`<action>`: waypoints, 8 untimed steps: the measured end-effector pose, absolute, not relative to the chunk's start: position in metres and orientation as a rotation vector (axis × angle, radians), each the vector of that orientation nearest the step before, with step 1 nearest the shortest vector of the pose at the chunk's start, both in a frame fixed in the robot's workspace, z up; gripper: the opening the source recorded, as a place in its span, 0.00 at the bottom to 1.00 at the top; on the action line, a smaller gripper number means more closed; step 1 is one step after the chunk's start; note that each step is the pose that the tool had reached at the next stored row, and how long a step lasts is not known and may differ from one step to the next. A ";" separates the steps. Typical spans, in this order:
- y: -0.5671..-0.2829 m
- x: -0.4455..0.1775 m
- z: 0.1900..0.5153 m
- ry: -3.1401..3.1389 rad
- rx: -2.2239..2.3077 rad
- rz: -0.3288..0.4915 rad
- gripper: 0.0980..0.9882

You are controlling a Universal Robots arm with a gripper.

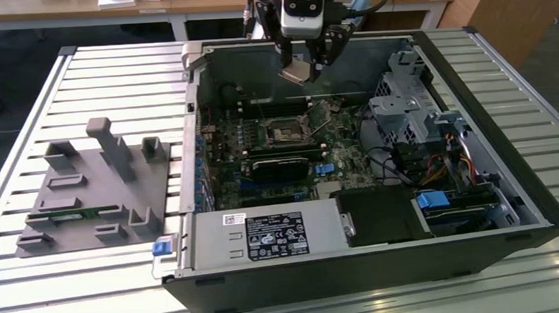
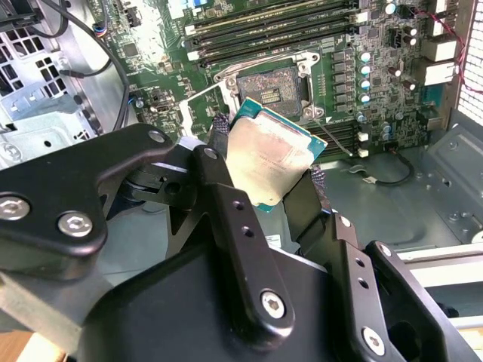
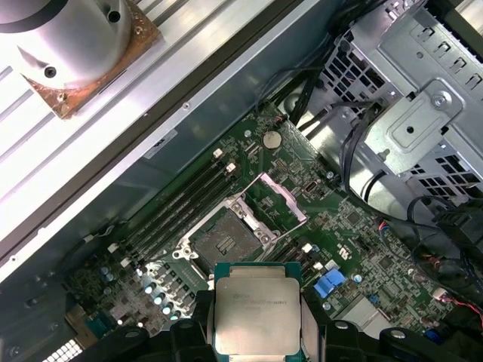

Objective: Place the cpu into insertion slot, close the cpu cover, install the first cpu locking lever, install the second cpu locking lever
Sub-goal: 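Place the cpu into insertion slot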

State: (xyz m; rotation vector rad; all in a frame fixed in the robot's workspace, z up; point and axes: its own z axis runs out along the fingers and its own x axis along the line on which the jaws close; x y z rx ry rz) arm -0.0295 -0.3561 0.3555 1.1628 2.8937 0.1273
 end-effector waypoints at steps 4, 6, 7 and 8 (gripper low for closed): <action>-0.356 -0.030 0.355 2.894 1.163 0.127 0.50; -0.356 -0.030 0.354 2.894 1.163 0.127 0.50; -0.356 -0.030 0.354 2.894 1.163 0.127 0.50; -0.356 -0.030 0.354 2.894 1.163 0.127 0.50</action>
